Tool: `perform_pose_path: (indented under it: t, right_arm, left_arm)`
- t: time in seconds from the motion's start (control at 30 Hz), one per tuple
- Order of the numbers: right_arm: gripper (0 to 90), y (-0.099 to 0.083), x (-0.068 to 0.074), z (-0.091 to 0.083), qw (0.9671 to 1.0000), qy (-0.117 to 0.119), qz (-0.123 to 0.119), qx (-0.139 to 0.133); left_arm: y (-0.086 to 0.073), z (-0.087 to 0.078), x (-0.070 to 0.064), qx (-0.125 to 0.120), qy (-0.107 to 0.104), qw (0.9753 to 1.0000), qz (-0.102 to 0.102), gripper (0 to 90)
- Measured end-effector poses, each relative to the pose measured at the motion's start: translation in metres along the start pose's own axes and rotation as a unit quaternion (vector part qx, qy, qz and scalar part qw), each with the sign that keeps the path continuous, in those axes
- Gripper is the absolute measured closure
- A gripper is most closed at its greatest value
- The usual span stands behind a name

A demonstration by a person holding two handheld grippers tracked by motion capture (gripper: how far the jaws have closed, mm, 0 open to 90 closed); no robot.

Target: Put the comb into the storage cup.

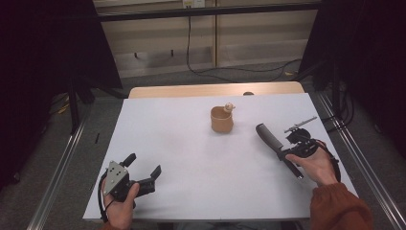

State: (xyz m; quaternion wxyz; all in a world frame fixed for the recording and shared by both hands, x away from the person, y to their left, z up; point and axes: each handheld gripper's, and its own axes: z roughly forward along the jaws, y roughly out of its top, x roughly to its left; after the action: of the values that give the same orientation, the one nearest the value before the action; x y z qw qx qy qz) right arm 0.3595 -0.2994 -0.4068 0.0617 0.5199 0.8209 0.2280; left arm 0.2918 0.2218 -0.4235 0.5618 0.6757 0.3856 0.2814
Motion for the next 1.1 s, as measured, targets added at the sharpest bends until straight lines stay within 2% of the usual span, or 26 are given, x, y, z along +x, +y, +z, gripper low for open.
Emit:
perform_pose_path:
  t: [0.2, 0.5, 0.63, 0.7, 0.83, 1.03, 1.1]
  right_arm:
    - [73.2, -0.005, -0.004, -0.004, 0.9992, 0.002, 0.023, -0.033]
    - [73.2, -0.008, -0.003, -0.007, 0.997, 0.01, 0.028, -0.071]
    - [73.2, -0.009, -0.002, -0.01, 0.9944, 0.017, 0.017, -0.103]
    - [73.2, -0.01, 0.0, -0.012, 0.9934, 0.007, 0.005, -0.114]
    - [73.2, -0.01, 0.002, -0.015, 0.9895, 0.007, -0.006, -0.144]
    - [73.2, -0.011, 0.006, -0.018, 0.9792, 0.005, -0.034, -0.2]
    - [73.3, -0.011, 0.007, -0.019, 0.977, 0.003, -0.041, -0.209]
  left_arm:
    - [0.0, 0.0, 0.0, 0.001, 0.0, 1.0, 0.001, 2.2]
    - [0.0, 0.0, 0.0, -0.001, 0.0, 1.0, -0.002, 2.2]
    - [0.0, -0.001, 0.001, 0.0, 0.001, 1.0, -0.002, 2.2]
    - [0.0, -0.001, 0.001, 0.0, 0.001, 1.0, -0.001, 2.2]
    - [0.0, -0.001, 0.001, -0.002, 0.001, 1.0, -0.003, 2.2]
    - [0.0, -0.001, 0.001, -0.001, 0.001, 1.0, -0.002, 2.2]
    - [0.0, -0.001, 0.001, -0.001, 0.0, 1.0, -0.004, 2.2]
